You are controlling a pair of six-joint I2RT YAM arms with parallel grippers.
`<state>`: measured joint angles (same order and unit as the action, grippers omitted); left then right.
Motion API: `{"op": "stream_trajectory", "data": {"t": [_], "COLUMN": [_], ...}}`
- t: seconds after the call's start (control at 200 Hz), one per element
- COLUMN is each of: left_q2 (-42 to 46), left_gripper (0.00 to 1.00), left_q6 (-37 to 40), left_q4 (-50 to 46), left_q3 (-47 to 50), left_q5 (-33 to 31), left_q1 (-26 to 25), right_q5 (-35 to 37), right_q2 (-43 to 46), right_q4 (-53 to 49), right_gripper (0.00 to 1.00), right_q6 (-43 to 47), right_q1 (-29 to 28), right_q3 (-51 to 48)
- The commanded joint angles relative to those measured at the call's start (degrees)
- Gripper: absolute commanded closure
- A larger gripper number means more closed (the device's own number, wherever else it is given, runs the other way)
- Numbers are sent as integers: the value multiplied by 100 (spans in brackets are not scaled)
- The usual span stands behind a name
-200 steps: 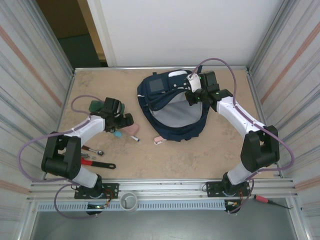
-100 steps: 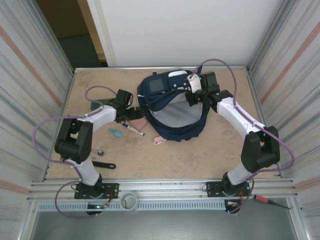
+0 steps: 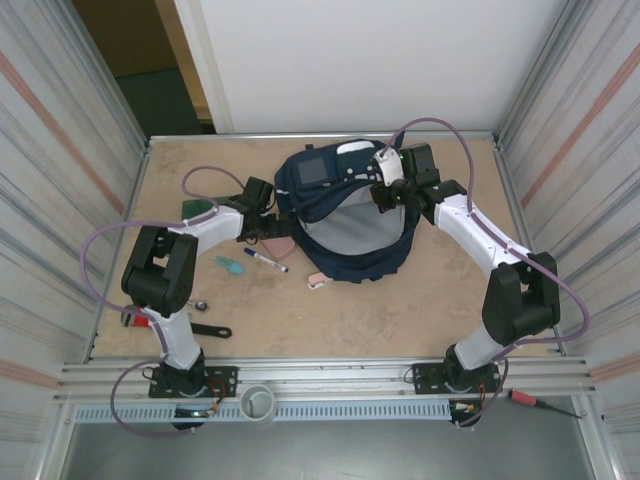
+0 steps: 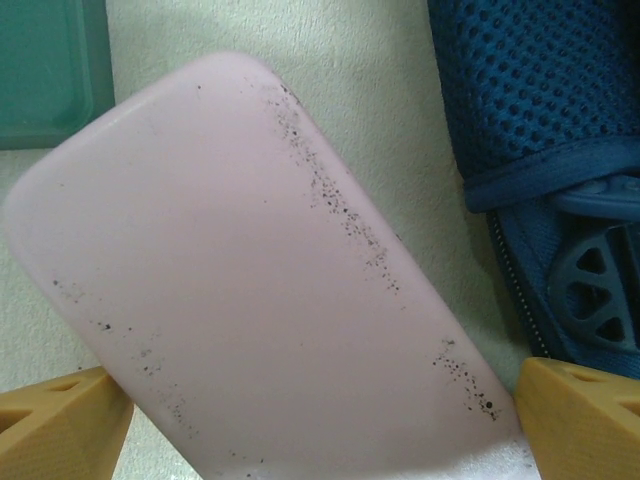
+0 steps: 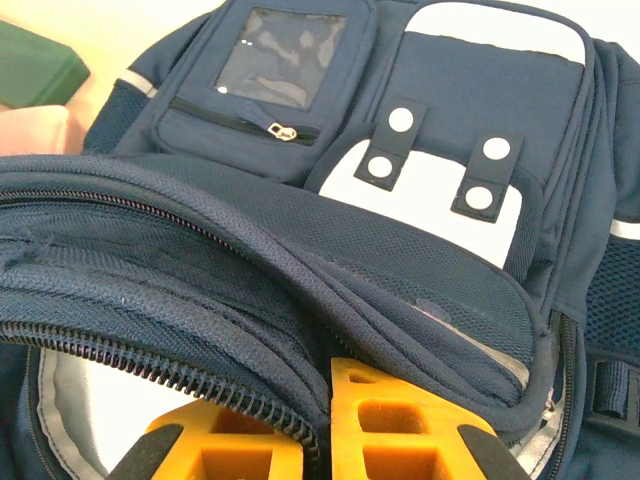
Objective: Pack books, pencil case, and school supplies into a backpack
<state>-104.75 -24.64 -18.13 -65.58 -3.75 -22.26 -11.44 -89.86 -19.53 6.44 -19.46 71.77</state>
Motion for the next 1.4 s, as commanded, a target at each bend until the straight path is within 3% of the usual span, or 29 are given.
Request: {"op": "stream_trajectory", "data": {"t": [0.0,0.311,0.651,0.992,1.222,1.307,1.393], "left_q2": [-190,168,-125,-230,83,-34,-180], "left_gripper": [1,3,3,26,36,34,23], "left_q6": [156,215,106,-3,-139,-167,-183], "left_q4": [-194,-244,-241,-121,163,125,64], "left_q3": [-121,252,67,81,499,432,365], "left_q5": [-289,-472,-191,-325,-665,-383,-401], "left_q1": [-45,169,-208,-200,-154,-44,-59], "right_q5": [-271,-229,-277,-306,-308,-340,-350], "right_q2": [-11,9,-35,-55,-41,-63,-83], "right_q4": [-174,-203,-200,-192,-187,-174,-183], "right_gripper": [100,100,100,100,100,100,100], "right_q6": [-231,-214,-233,-274,-316,-337,-353], "right_q1": [-14,-17,-14,-31,-26,-25,-23], "right_q3": [15,-21,-12,-5,4,4,21]}}
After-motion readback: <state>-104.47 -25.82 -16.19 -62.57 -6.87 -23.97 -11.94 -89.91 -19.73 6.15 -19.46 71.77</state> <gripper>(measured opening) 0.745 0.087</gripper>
